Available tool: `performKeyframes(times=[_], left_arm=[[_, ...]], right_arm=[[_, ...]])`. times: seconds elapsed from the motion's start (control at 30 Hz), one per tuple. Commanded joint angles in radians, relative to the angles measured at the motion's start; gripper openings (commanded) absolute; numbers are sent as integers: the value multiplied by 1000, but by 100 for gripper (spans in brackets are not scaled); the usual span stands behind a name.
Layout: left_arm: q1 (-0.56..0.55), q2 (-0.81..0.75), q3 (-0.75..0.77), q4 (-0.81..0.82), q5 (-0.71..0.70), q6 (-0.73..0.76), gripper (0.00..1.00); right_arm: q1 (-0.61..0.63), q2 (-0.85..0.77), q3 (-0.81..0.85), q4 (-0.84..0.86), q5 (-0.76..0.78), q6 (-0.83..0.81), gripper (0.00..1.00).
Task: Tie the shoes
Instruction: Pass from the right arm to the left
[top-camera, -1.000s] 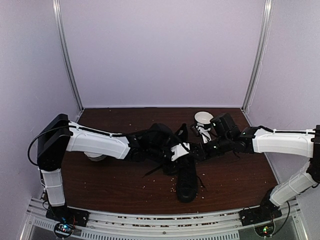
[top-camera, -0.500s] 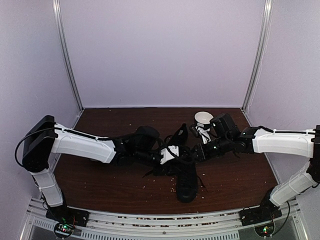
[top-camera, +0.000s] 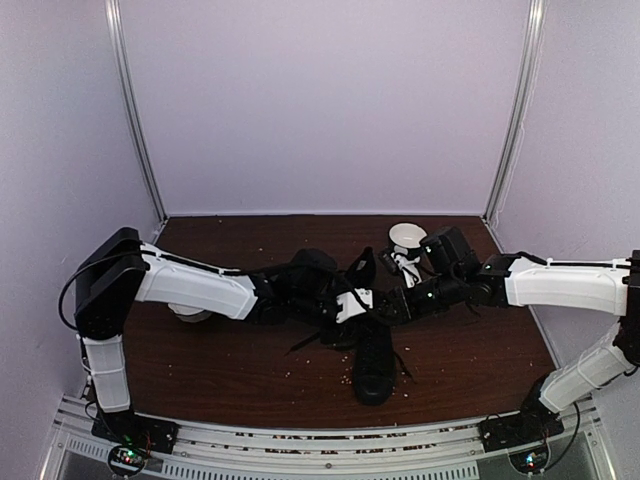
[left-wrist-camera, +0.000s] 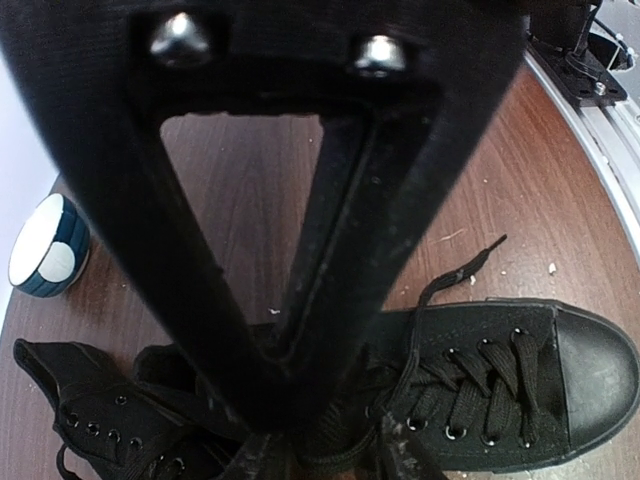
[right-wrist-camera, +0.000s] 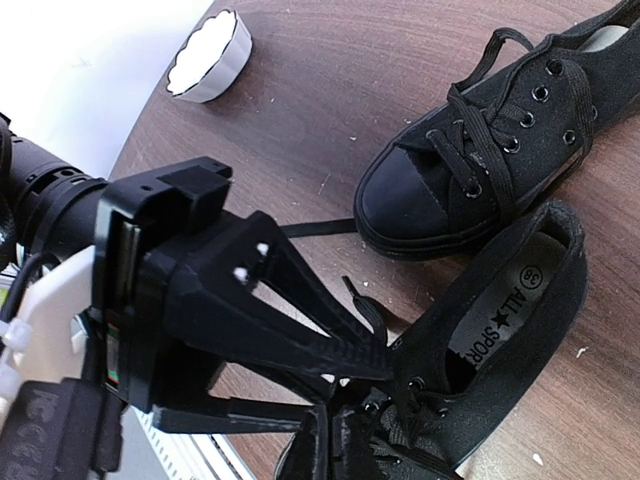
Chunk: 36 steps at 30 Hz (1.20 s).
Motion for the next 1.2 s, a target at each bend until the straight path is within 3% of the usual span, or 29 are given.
performKeyframes(times=[0.0, 0.3, 0.43, 0.47, 0.6, 0.83, 0.97, 1.17], left_arm=[[4, 40, 54, -2, 19, 11, 28], [4, 78, 86, -16, 39, -7, 20], [4, 83, 88, -15, 50, -20, 5], [4, 83, 87, -11, 55, -23, 1], [4, 87, 80, 4, 65, -33, 0], [4, 89, 73, 13, 53, -39, 0], [4, 86, 63, 29, 35, -46, 0], [7, 81, 50, 46, 33, -53, 0]], right_arm=[[6, -29, 26, 17, -22, 2, 0], [6, -23, 27, 27, -36, 9, 0], [6, -18, 34, 25, -38, 4, 1], [6, -17, 35, 19, -36, 1, 6], [-4, -19, 53, -26, -43, -34, 26], [-109, -94, 33, -86, -122, -105, 47], [-164, -92, -20, -75, -162, -115, 46], [-158, 14, -58, -28, -212, -143, 24]])
